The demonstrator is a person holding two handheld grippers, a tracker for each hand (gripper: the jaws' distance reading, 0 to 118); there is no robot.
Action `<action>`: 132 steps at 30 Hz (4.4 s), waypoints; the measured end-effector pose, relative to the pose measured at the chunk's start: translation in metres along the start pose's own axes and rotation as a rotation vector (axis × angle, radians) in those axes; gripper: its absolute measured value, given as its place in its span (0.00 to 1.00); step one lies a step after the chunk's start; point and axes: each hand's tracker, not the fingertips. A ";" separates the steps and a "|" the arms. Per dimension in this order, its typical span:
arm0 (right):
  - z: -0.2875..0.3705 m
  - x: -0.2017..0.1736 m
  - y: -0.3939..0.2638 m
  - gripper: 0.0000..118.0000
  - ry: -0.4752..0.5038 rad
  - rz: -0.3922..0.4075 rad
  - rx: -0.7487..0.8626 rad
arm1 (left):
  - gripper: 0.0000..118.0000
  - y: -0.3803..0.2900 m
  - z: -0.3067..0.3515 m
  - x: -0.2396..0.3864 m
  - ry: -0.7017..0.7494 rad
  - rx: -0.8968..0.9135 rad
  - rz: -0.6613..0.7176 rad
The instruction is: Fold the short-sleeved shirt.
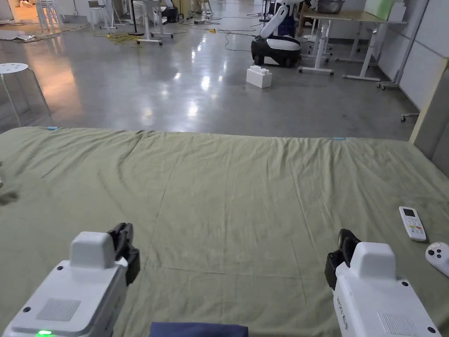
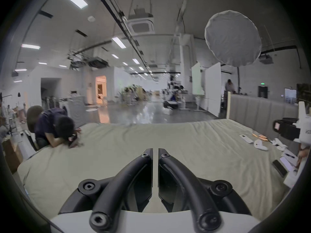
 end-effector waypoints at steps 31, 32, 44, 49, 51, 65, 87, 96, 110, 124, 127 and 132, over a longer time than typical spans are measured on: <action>0.021 -0.154 -0.168 0.00 0.305 0.013 -0.533 | 0.05 -0.081 0.038 -0.071 -0.070 -0.375 0.150; 0.019 -0.153 -0.170 0.00 0.308 0.012 -0.541 | 0.05 -0.085 0.038 -0.073 -0.093 -0.401 0.165; 0.024 -0.151 -0.174 0.00 0.320 0.062 -0.519 | 0.77 -0.142 -0.031 -0.079 -0.597 -0.829 0.579; 0.022 -0.149 -0.177 0.00 0.328 0.061 -0.517 | 0.77 -0.174 -0.066 -0.070 -0.704 -0.943 0.732; 0.018 -0.145 -0.185 0.00 0.333 0.061 -0.515 | 0.77 -0.186 -0.076 -0.063 -0.733 -0.998 0.794; 0.021 -0.139 -0.181 0.00 0.354 0.046 -0.510 | 0.27 -0.195 -0.072 -0.025 -0.803 -1.034 0.848; -0.035 -0.042 -0.015 0.00 0.123 0.014 -0.135 | 0.21 -0.106 -0.100 -0.258 -0.633 -0.909 0.720; -0.049 -0.015 0.025 0.00 0.065 -0.007 -0.068 | 0.21 -0.060 -0.098 -0.356 -0.475 -0.952 0.669; -0.053 -0.020 0.005 0.00 0.062 0.026 -0.131 | 0.30 -0.031 -0.071 -0.396 -0.048 -1.127 0.418; -0.053 -0.028 -0.003 0.00 0.100 0.034 -0.154 | 0.63 0.000 -0.070 -0.367 0.317 -0.939 -0.150; -0.051 -0.031 -0.003 0.00 0.103 0.023 -0.149 | 0.63 -0.007 -0.076 -0.326 0.214 -0.857 -0.209; -0.050 -0.032 -0.003 0.00 0.104 0.018 -0.141 | 0.63 -0.030 -0.087 -0.234 0.055 -0.669 -0.192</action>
